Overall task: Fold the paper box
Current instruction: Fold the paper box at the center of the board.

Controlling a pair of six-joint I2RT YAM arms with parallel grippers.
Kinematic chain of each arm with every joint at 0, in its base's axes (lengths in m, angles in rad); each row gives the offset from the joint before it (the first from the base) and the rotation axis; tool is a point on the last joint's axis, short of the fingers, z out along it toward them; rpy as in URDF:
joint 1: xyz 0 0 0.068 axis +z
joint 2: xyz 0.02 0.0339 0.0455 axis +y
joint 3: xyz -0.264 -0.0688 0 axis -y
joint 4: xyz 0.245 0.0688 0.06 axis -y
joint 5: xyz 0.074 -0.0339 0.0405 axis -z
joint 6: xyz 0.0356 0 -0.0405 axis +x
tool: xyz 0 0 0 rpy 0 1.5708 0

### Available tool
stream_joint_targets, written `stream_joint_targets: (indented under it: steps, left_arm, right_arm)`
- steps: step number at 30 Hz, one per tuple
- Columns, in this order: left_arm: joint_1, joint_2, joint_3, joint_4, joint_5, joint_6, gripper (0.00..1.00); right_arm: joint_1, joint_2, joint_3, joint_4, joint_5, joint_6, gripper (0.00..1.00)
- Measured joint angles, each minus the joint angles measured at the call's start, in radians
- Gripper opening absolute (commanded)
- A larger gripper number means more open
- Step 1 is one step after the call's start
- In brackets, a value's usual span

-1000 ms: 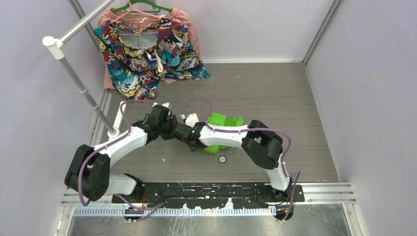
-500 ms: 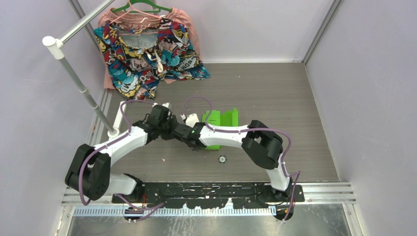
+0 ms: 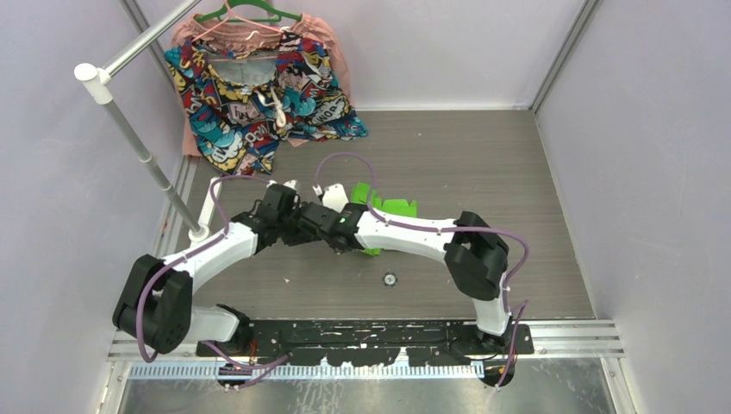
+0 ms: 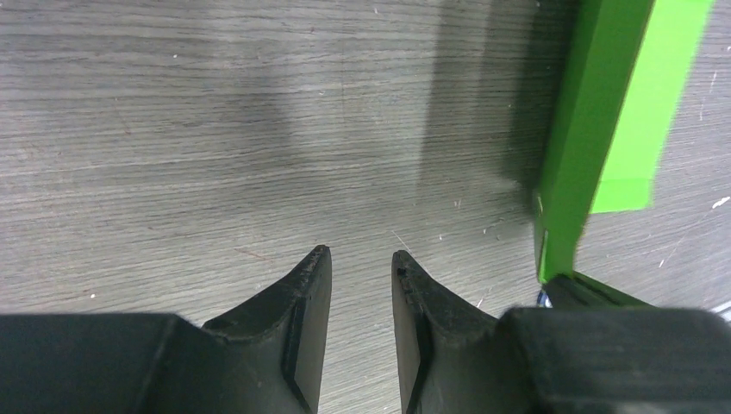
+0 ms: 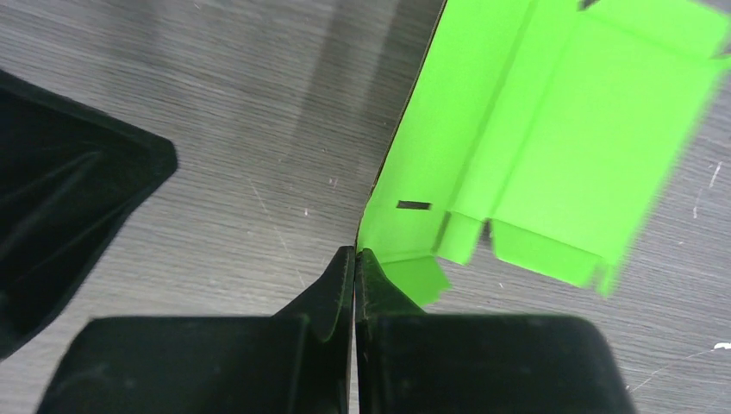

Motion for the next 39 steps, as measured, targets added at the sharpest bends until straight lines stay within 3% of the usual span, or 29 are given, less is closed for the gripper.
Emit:
stream_joint_targets:
  steps: [12, 17, 19, 24, 30, 39]
  left_arm:
    - [0.000, -0.069, -0.002, -0.004, 0.010, 0.001, 0.38]
    - [0.000, -0.093, -0.002, -0.003, 0.047, -0.014, 0.57]
    - [0.000, -0.120, -0.003, 0.002, 0.074, -0.038, 0.76]
    - [0.000, -0.264, -0.014, 0.058, 0.133, -0.117, 0.99]
    - [0.004, -0.409, 0.022, 0.018, 0.118, -0.117, 1.00]
    - [0.100, -0.414, 0.209, -0.105, 0.131, -0.026, 1.00]
  right_arm:
    - [-0.027, -0.250, 0.004, 0.019, -0.039, -0.009, 0.01]
    - [-0.055, -0.363, -0.014, 0.039, -0.064, -0.007, 0.01]
    - [-0.063, -0.387, -0.014, 0.050, -0.067, -0.002, 0.01]
    - [-0.080, -0.414, -0.015, 0.089, -0.087, 0.023, 0.01]
    - [-0.085, -0.480, -0.024, 0.119, -0.160, 0.019, 0.01]
    - [-0.086, -0.698, -0.026, 0.057, -0.308, -0.069, 0.01]
